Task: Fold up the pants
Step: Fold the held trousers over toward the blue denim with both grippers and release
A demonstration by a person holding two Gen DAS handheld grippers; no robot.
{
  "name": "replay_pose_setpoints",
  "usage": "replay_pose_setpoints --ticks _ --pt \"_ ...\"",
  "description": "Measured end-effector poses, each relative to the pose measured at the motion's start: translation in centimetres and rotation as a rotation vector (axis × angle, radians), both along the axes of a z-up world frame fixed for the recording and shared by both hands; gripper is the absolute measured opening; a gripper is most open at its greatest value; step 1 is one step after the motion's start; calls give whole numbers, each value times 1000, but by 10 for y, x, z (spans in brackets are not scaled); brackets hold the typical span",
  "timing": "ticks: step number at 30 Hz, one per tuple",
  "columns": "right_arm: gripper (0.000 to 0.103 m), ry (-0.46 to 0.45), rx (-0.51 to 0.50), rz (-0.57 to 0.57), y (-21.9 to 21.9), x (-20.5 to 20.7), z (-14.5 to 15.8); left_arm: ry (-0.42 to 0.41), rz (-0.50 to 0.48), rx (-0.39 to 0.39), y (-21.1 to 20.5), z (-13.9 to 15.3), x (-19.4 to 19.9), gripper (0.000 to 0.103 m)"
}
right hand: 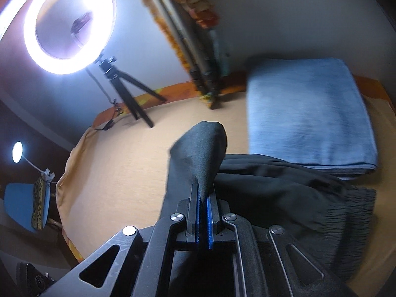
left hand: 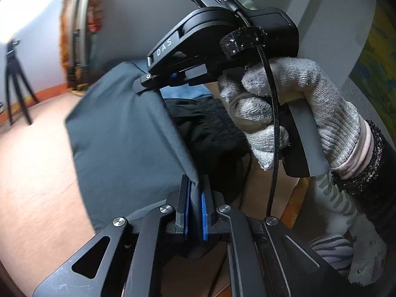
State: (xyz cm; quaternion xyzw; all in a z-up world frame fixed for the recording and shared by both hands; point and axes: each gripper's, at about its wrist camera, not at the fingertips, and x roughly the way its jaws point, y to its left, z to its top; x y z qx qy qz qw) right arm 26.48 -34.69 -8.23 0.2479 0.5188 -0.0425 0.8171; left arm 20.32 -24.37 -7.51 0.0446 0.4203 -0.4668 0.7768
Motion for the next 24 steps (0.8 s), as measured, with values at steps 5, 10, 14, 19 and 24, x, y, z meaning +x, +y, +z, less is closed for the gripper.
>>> replay_pose_setpoints --ticks 5,10,14,19,24 --pt "2 -2 8 -38 -34 -18 -4 7 -55 19 -37 -5 -6 6" --pt "2 6 13 -70 -66 -39 -13 25 -100 33 -69 -14 -10 6" --pt "2 18 15 -76 -85 -53 -24 35 -130 50 -92 -23 -16 6" --pt "2 16 35 -99 -103 -68 -32 46 -154 57 -107 -31 -19 6" --pt "2 21 26 -108 -114 -75 -35 54 -160 52 -117 -36 -15 6"
